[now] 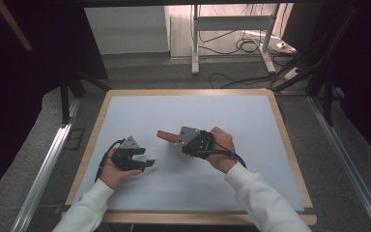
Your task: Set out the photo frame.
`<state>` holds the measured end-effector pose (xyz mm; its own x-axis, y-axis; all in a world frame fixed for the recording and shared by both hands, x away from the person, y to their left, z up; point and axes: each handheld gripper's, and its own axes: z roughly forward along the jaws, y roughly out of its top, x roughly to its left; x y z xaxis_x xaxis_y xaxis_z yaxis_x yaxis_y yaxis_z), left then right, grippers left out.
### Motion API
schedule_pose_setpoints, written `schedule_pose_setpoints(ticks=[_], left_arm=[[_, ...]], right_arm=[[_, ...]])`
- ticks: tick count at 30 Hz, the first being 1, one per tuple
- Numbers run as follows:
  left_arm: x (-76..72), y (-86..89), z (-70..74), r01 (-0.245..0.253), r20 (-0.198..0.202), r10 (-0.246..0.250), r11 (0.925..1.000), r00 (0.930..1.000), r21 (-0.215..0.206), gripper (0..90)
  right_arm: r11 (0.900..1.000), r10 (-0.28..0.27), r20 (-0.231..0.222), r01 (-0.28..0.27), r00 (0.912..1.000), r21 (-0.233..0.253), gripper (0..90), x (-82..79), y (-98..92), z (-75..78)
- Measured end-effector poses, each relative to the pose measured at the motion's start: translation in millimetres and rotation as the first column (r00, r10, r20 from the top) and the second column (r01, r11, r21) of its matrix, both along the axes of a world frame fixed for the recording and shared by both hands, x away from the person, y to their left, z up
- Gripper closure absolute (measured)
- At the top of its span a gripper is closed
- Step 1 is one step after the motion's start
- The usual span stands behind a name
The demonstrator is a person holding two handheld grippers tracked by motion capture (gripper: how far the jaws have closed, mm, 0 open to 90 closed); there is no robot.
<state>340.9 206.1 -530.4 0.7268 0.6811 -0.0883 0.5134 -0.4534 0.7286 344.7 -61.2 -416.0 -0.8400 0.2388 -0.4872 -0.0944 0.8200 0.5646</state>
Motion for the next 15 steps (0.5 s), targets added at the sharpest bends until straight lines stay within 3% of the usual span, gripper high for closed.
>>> schedule_pose_setpoints(ticks=[7, 10, 15], left_arm=[[-0.7, 4.3, -0.3, -0.005, 0.003, 0.005, 1.0000, 1.0000, -0.004, 34.0], [-1.0, 3.8, -0.4, -0.014, -0.001, 0.014, 0.9998, 0.9999, -0.011, 34.0], [-2.4, 1.8, 1.2, -0.011, 0.026, 0.011, 0.9999, 0.9996, 0.002, 34.2]], right_arm=[[0.999, -0.001, -0.043, 0.002, 0.9991, 0.037, 69.3, 4.9, -3.8, 10.7], [0.999, 0.011, -0.053, -0.008, 0.9985, 0.043, 69.3, -0.3, -6.2, 14.4], [0.997, 0.044, -0.061, -0.041, 0.9971, 0.059, 69.2, -14.8, -8.8, 21.3]])
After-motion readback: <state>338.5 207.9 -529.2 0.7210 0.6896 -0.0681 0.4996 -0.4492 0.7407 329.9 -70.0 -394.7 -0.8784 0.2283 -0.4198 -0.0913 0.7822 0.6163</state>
